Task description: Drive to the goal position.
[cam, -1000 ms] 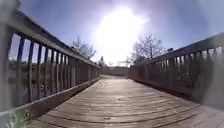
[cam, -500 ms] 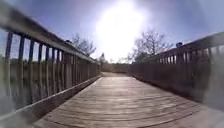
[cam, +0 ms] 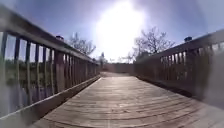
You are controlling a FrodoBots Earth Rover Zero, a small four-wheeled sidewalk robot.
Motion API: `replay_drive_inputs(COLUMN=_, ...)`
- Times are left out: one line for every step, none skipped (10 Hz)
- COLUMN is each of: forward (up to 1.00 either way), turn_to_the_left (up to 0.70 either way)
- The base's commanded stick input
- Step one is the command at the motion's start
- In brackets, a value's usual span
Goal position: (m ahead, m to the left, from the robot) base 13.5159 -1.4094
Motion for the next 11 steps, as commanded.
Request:
replay_drive_inputs(forward=0.7, turn_to_the_left=0.0)
replay_drive_inputs(forward=0.7, turn_to_the_left=0.0)
replay_drive_inputs(forward=0.7, turn_to_the_left=0.0)
replay_drive_inputs(forward=0.7, turn_to_the_left=0.0)
replay_drive_inputs(forward=0.7, turn_to_the_left=0.0)
replay_drive_inputs(forward=0.7, turn_to_the_left=0.0)
replay_drive_inputs(forward=0.7, turn_to_the_left=0.01)
replay_drive_inputs(forward=0.7, turn_to_the_left=0.02)
replay_drive_inputs(forward=0.7, turn_to_the_left=0.1)
replay_drive_inputs(forward=0.7, turn_to_the_left=0.11)
replay_drive_inputs(forward=0.7, turn_to_the_left=0.11)
